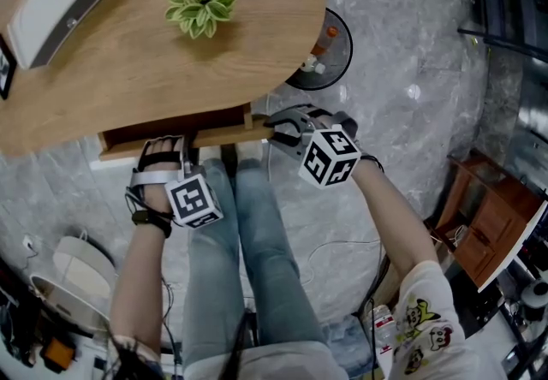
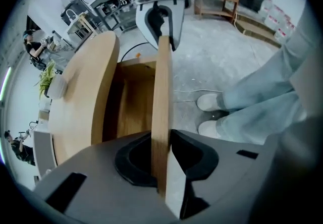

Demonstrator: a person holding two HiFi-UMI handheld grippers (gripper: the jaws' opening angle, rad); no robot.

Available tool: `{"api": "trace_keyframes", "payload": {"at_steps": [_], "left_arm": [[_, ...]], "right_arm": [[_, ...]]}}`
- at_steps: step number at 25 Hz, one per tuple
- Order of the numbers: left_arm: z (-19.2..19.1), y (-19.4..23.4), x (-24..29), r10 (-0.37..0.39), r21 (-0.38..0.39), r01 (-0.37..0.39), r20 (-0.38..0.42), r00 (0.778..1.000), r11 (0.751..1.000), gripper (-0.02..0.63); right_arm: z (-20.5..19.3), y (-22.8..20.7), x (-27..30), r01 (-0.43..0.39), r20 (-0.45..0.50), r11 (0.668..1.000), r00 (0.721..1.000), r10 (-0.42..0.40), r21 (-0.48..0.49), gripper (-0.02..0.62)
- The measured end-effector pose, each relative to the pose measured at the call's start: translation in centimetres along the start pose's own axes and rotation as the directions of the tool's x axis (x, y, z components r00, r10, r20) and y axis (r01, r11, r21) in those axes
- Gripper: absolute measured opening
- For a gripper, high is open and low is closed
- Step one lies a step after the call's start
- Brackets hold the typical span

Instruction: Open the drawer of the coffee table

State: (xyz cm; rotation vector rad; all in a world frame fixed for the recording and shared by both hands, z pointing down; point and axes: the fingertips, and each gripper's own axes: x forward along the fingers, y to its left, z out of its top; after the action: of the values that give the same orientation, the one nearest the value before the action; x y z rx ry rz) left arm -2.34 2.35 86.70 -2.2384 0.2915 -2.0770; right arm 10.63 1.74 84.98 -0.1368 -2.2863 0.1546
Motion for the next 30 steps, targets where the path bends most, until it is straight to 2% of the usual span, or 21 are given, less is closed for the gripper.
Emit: {"api": "trace_keyframes", "payload": {"at_steps": [5,9,14,24,30], "left_arm": [[0.1,-0.6,-0.3,-0.054,-0.022,0.054,-0.020,0.998,0.998,0.073],[0.2,-3.1,-0.8,-0.090,-0.015,0.090,-0.013,0.996,0.996,0.069],[0.4,-5.7,-1.3,-0.118,-0.027,0.118,-0.011,0.993,0.993,0.067],[-0.3,-9.5,-1.2,-0.153,-0.019,0.153,-0.022,0.988,0.988,0.067],[-0.4,-10.0,-0.4,-0.165,-0.020,0.164,-0.028,0.986,0.986,0.067]], "right_arm": [[-0.1,0.6,0.0,-0.002,-0.048,1.000,0.999,0.002,-0.003,0.067],[-0.5,3.1,0.2,-0.053,-0.090,0.998,0.995,0.050,-0.030,0.069],[-1.0,5.7,0.4,-0.069,-0.115,0.997,0.991,0.066,-0.020,0.072],[-1.6,9.6,1.9,-0.106,-0.176,0.994,0.980,0.098,-0.037,0.081],[-2.3,9.8,2.6,-0.105,-0.206,0.993,0.974,0.093,-0.046,0.084]]}}
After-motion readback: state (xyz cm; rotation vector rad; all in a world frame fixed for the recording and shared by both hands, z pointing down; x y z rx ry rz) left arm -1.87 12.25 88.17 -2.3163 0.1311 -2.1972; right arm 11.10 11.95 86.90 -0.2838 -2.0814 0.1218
